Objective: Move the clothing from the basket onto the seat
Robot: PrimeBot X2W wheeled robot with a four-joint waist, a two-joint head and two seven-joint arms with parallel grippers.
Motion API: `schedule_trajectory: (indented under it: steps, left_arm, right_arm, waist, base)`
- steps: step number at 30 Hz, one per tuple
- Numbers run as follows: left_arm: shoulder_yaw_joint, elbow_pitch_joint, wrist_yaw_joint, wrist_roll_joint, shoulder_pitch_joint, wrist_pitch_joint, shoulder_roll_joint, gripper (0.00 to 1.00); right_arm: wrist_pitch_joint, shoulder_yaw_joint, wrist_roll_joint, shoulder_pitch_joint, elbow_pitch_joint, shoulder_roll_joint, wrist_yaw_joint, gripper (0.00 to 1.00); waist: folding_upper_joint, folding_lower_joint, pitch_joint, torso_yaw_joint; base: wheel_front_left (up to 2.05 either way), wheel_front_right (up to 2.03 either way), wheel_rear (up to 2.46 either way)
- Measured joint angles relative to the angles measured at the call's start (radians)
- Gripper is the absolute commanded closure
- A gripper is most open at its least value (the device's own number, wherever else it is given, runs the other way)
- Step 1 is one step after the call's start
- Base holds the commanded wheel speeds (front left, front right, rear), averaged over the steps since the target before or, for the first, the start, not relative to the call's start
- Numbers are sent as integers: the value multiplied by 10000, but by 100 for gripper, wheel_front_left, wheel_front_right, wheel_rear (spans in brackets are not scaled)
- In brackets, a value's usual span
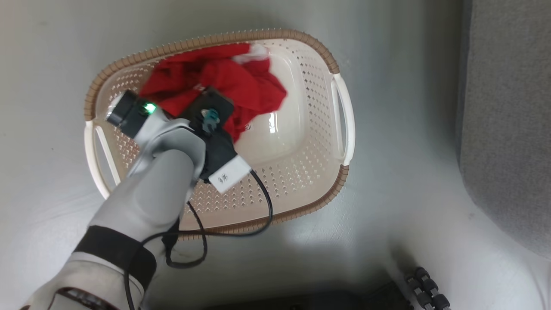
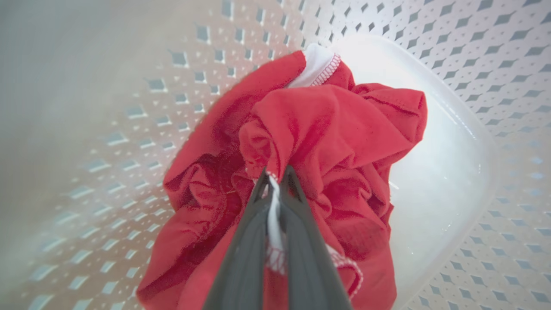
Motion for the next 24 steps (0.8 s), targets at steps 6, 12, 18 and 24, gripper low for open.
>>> schedule_trajectory:
  steps: [6,12,18,24]
  left_arm:
    - [-328,-569,-274,-230,396,-556,-2,100]
    - [-769,-1143,-525,-439,855,-1181,2,100]
    - [-1014,-1609,-719,-842,1104,-1310,2,100]
    - [-1172,-2023,-940,-1164,1178,-1406,6,100]
  right_arm:
    - [-121,366,12,6,706,284,98,0]
    - [-178,731,25,146,1647,483,311,0]
    - [-217,892,25,291,2242,512,458,0]
    - [-228,1170,42,605,2987,734,575,0]
  waist:
    - [0,0,-453,6]
    - [-1,0,-1188,43]
    - [-1,0,-1793,121]
    - [-1,-1,-2540,303]
  base:
    - [0,0,0]
    - [0,0,0]
    - [0,0,0]
    - [0,0,0]
